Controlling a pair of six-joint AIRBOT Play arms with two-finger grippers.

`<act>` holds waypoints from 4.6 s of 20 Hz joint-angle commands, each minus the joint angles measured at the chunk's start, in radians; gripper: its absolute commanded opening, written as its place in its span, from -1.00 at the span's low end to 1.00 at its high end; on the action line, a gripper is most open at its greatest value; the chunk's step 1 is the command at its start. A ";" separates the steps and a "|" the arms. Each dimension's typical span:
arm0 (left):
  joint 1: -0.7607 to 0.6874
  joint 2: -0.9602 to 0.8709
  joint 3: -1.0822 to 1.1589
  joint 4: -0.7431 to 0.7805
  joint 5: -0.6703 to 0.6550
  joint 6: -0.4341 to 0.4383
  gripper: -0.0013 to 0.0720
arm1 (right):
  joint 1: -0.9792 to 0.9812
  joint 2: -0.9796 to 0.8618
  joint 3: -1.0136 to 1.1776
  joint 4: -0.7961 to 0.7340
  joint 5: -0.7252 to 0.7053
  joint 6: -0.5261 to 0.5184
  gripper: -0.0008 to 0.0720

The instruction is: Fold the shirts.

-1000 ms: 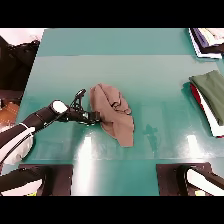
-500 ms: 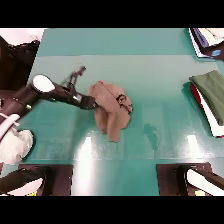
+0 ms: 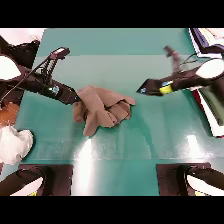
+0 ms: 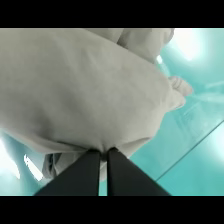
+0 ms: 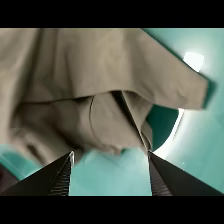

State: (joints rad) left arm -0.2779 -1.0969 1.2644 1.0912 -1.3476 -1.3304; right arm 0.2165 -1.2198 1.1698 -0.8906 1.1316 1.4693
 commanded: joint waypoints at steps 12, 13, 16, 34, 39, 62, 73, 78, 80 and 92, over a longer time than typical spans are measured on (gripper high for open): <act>0.002 0.007 0.008 0.024 -0.090 -0.032 -0.88 | 0.017 -0.265 -0.060 0.002 -0.256 0.051 0.50; 0.002 0.007 0.008 0.024 -0.089 -0.032 -0.88 | -0.002 -0.275 -0.060 0.006 -0.239 0.051 0.50; 0.002 0.007 0.008 0.023 -0.085 -0.032 -0.88 | -0.017 -0.318 -0.060 0.011 -0.208 0.050 0.50; 0.002 0.007 0.186 0.126 -0.090 -0.032 -0.88 | -0.093 -0.066 0.056 0.023 -0.267 -0.051 -0.95; 0.002 0.007 0.628 0.171 -0.183 -0.028 -0.88 | -0.275 0.170 0.350 0.022 -0.081 -0.065 -0.95; 0.002 -0.101 0.331 0.320 -0.108 0.008 -0.88 | -0.418 0.148 0.316 -0.201 0.330 0.075 -0.95; 0.003 -0.403 0.413 0.552 0.045 -0.035 0.53 | -0.330 -0.213 0.417 -0.279 0.116 0.075 0.48; 0.002 -0.340 0.317 0.375 -0.088 -0.079 0.53 | -0.341 -0.157 0.464 -0.289 0.165 0.073 0.48; -0.001 -0.270 0.148 0.362 -0.039 -0.138 0.53 | -0.341 -0.128 0.463 -0.289 0.166 0.069 0.48; -0.192 -0.081 -0.368 0.423 0.334 -0.267 0.53 | -0.339 -0.091 0.463 -0.281 0.248 0.068 0.48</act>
State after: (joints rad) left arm -0.3767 -1.1873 0.9474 1.4097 -1.1057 -1.5406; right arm -0.1234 -1.3121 1.6318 -1.1748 1.3502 1.5375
